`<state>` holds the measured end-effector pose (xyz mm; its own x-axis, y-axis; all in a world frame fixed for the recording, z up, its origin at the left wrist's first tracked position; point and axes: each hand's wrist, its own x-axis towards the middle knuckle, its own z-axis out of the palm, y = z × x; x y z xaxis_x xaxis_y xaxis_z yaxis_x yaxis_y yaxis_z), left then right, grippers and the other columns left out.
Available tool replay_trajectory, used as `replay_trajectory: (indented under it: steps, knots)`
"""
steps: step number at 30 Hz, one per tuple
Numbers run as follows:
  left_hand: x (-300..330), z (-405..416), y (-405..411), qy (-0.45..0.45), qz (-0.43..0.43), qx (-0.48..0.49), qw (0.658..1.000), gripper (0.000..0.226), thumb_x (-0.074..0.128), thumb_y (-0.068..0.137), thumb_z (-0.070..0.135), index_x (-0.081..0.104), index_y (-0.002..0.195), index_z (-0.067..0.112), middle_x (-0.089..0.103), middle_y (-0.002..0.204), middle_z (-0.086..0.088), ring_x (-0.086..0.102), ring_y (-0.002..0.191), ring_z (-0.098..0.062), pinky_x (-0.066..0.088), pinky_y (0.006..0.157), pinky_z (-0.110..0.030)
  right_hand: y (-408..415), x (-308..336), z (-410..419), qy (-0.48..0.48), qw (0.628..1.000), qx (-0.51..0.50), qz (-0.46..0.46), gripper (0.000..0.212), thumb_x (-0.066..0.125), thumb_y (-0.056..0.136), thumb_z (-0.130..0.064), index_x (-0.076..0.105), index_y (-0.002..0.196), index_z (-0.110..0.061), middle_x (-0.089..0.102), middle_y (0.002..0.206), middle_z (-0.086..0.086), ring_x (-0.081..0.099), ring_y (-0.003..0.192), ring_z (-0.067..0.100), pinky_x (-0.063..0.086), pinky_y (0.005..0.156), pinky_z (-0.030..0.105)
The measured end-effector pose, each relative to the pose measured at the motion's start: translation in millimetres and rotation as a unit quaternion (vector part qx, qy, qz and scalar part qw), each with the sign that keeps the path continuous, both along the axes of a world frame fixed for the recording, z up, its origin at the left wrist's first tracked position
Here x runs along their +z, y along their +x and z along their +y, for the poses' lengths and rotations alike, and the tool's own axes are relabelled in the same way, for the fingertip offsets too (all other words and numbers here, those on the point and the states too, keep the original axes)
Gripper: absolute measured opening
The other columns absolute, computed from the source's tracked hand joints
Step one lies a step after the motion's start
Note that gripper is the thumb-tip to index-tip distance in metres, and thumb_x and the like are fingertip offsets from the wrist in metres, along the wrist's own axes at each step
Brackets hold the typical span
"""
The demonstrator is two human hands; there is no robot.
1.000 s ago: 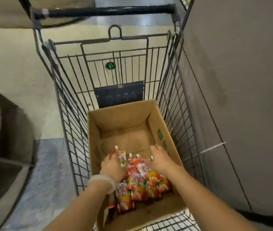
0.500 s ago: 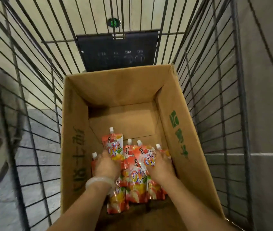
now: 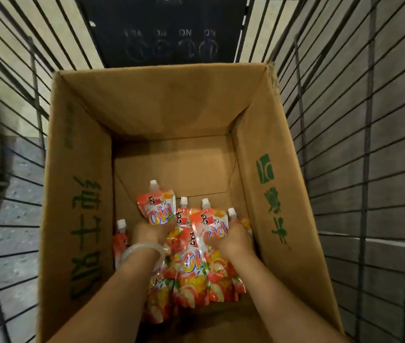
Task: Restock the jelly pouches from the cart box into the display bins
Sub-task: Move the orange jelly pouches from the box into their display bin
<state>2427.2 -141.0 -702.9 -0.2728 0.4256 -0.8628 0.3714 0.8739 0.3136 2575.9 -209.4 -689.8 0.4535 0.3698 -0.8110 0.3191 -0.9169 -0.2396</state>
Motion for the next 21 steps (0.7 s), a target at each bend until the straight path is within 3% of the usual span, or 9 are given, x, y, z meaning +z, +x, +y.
replay_trajectory:
  steps: [2,4,6,10,13,15,18,21]
  knots:
    - [5.6,-5.1,1.2,0.002,-0.007,0.018,1.000,0.025,0.083,0.069,0.015,0.067,0.082,0.003,0.066,0.079,-0.013,0.065,0.078,-0.028,0.055,0.082,-0.043,-5.6,0.9,-2.9,0.019,1.000,-0.016,0.001,0.043,0.078,0.073,-0.030,0.066,0.110,-0.011,0.068,0.112,0.007,0.064,0.102,0.024,0.051,0.085,0.029]
    - [14.1,-12.7,0.0,0.017,-0.022,0.036,0.999,0.024,0.084,0.066,0.009,0.066,0.082,0.007,0.069,0.087,-0.015,0.067,0.080,-0.029,0.055,0.083,-0.046,-11.7,7.3,-5.0,0.041,0.999,-0.030,0.006,0.047,0.073,0.079,-0.031,0.059,0.119,-0.012,0.064,0.120,0.006,0.060,0.110,0.025,0.048,0.093,0.032]
    - [30.7,-19.3,-1.6,0.026,-0.047,0.045,0.998,0.035,0.083,0.065,0.003,0.061,0.092,0.005,0.069,0.090,-0.014,0.065,0.079,-0.027,0.054,0.078,-0.040,-14.1,15.5,-6.6,0.050,0.998,-0.044,0.021,0.048,0.069,0.083,-0.028,0.052,0.125,-0.011,0.061,0.124,0.006,0.057,0.115,0.026,0.043,0.094,0.032]
    - [73.0,-28.4,-5.8,0.073,-0.112,0.034,0.991,0.052,0.080,0.063,-0.008,0.053,0.104,0.009,0.063,0.084,-0.003,0.059,0.072,-0.015,0.045,0.060,-0.025,-11.7,43.8,-2.0,0.121,0.979,-0.138,0.092,0.035,0.076,0.077,-0.012,0.059,0.107,-0.006,0.069,0.106,0.011,0.065,0.096,0.025,0.051,0.083,0.032]
    - [107.9,-24.7,-10.8,0.106,-0.174,0.059,0.977,0.047,0.080,0.064,-0.008,0.059,0.104,0.009,0.068,0.083,-0.001,0.065,0.072,-0.013,0.052,0.054,-0.021,-8.6,83.4,10.9,0.190,0.956,-0.173,0.140,0.023,0.075,0.077,-0.008,0.062,0.093,-0.018,0.071,0.096,0.007,0.068,0.090,0.024,0.055,0.086,0.043]
    - [134.9,-16.8,-13.7,0.119,-0.219,0.083,0.965,0.040,0.078,0.068,-0.005,0.062,0.101,0.010,0.072,0.089,-0.008,0.069,0.079,-0.023,0.059,0.065,-0.033,-6.8,116.4,22.9,0.235,0.945,-0.164,0.159,0.020,0.073,0.079,-0.008,0.063,0.090,-0.022,0.072,0.093,0.004,0.069,0.087,0.023,0.056,0.084,0.043]
    - [175.1,-4.3,-21.5,0.166,-0.267,0.102,0.944,0.032,0.076,0.075,0.005,0.065,0.105,0.010,0.073,0.096,-0.012,0.069,0.091,-0.031,0.055,0.086,-0.049,-7.0,166.8,37.7,0.302,0.928,-0.143,0.165,0.014,0.067,0.085,-0.011,0.061,0.090,-0.022,0.071,0.095,0.009,0.068,0.088,0.028,0.055,0.084,0.047]
    - [217.9,2.0,-37.4,0.221,-0.304,0.112,0.920,0.024,0.073,0.079,0.009,0.067,0.101,0.014,0.073,0.100,-0.012,0.068,0.097,-0.035,0.051,0.090,-0.055,-15.1,219.0,44.3,0.365,0.907,-0.126,0.170,0.009,0.062,0.089,-0.015,0.059,0.091,-0.023,0.070,0.096,0.011,0.068,0.087,0.028,0.056,0.082,0.048]
